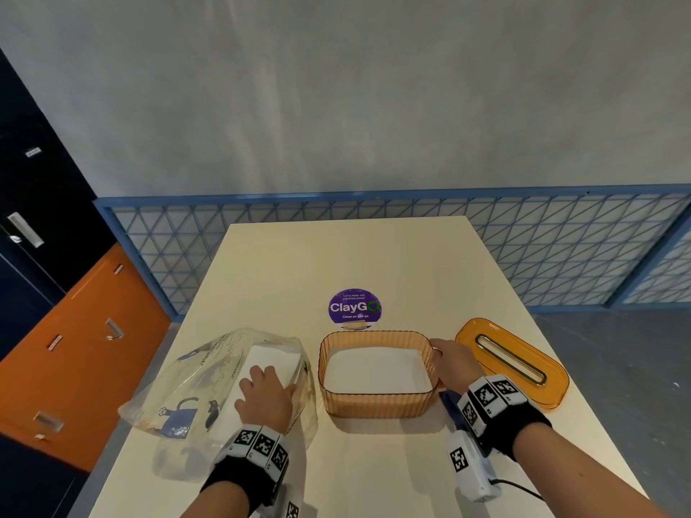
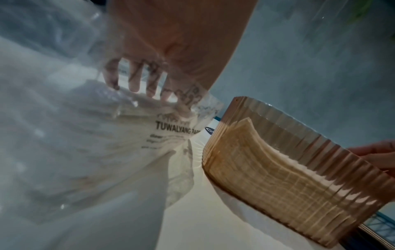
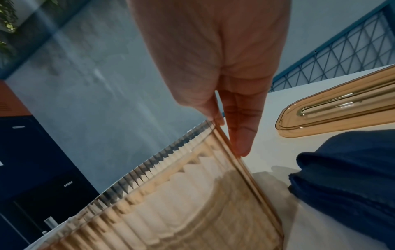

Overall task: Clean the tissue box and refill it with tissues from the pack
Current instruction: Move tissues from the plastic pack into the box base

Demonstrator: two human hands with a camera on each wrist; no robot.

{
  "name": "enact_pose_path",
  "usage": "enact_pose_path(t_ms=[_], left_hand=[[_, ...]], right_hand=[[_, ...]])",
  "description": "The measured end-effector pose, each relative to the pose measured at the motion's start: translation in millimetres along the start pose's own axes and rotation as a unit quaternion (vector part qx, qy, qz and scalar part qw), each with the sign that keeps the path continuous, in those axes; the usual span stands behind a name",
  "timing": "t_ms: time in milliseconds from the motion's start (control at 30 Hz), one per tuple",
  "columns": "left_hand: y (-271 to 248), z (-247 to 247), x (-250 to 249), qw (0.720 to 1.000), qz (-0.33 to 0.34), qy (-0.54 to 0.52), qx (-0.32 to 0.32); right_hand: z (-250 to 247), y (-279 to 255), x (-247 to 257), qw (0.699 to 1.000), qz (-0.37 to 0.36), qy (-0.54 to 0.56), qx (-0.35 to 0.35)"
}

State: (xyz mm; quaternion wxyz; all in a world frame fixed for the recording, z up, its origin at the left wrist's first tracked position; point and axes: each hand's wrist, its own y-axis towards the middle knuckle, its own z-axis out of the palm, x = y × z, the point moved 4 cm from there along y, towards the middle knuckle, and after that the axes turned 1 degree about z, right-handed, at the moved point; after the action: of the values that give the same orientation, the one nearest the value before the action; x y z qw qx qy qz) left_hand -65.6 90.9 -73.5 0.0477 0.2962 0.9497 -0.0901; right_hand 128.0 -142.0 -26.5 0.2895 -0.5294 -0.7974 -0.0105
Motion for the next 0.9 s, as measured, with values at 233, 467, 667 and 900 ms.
enact_pose_path(t_ms=[233,467,667,900], left_hand=[[-2,0,-5,0.999,0.006,0.052,0.004],[1,-31,1,0.997,0.058,0.043,-0.014],[-23,-115,-3,0.984,0.082,-0.07,-0.145],[-53,-144,-45,0.931,0.223,-0.131,-0.26]], right_hand=[[1,1,-1,1.0,-0.006,0.001,0.004],[-3,0,0,0.999,-0.002,-0.022,0.026],[-27,-15,41,0.995,-0.071,0.021,-0.065],[-22,-49,119,0.84,-0.003,0.451,0.301]])
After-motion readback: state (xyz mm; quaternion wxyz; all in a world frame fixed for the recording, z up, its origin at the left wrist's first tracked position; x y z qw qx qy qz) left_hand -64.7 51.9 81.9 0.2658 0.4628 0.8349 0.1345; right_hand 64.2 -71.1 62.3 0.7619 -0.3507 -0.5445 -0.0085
